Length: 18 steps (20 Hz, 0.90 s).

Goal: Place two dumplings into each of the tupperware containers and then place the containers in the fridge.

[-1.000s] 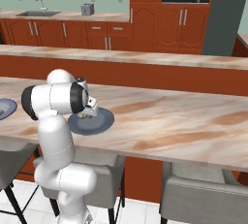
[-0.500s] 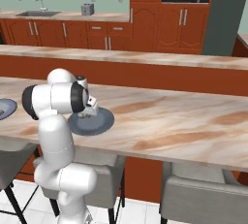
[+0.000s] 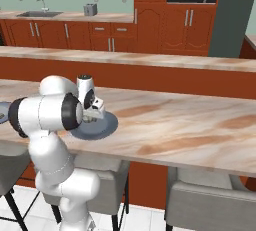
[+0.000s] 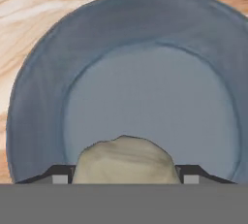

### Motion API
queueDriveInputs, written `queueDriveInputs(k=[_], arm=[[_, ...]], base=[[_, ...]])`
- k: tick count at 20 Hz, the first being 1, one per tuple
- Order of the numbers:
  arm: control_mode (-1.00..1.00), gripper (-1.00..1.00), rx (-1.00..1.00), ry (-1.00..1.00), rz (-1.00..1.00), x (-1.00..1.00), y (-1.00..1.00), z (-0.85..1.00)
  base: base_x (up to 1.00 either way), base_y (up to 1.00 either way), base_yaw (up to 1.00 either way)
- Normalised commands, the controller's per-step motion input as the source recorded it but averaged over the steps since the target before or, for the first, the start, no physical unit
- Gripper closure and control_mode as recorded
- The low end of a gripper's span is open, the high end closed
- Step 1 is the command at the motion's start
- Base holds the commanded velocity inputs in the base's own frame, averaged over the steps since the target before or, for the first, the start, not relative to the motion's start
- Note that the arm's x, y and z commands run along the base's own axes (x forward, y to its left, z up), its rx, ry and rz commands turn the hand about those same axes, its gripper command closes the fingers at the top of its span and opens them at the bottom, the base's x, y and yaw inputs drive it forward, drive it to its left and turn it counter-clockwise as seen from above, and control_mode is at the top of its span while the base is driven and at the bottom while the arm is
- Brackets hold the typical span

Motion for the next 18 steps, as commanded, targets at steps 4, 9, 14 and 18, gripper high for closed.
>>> queueDriveInputs(k=[4, 9, 14, 18], arm=[[-1.0, 1.0, 0.0, -0.02, 0.0, -0.88, -0.52, 0.63], [-1.0, 1.0, 0.0, -0.02, 0.0, -0.96, -0.29, 0.6], [-1.0, 1.0, 0.0, 0.0, 0.0, -0.07, -0.1, 0.74], [-1.0, 1.0, -0.01, 0.0, 0.0, -0.36, -0.01, 0.67]], base=[[0.0, 0.0, 0.0], [0.0, 0.0, 0.0], [0.0, 0.0, 0.0], [0.0, 0.0, 0.0]])
